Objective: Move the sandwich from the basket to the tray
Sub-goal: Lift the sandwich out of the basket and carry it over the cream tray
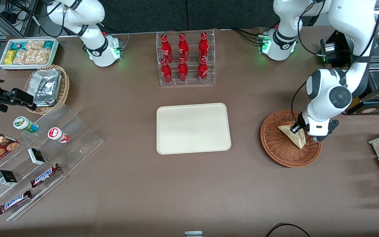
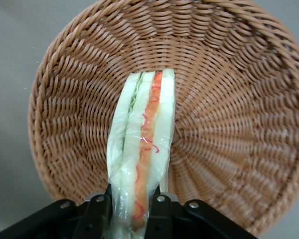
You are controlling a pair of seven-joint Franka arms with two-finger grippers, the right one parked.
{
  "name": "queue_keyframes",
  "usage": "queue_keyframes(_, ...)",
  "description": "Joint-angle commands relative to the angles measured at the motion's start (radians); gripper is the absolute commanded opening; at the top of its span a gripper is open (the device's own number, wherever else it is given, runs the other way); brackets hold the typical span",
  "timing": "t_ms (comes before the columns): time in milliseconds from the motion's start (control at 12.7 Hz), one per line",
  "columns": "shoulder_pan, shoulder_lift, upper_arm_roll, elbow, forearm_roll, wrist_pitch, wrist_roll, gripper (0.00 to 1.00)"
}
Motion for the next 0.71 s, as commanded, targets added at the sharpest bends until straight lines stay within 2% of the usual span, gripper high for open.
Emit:
queue_keyframes(0, -0.011, 0.039, -0.009, 0.19, 0.013, -0.2, -0.011, 0.0)
queue_keyframes(236, -0.102, 0.044, -0.02, 0.279, 0.015, -0.269, -0.011, 0.0)
queue_keyframes(394, -0.167, 0.044, -0.02, 0.289, 0.015, -0.277, -0.01, 0.0)
queue_keyframes(630, -0.311, 0.091, -0.02, 0.334, 0.012, -0.277, -0.022, 0.0)
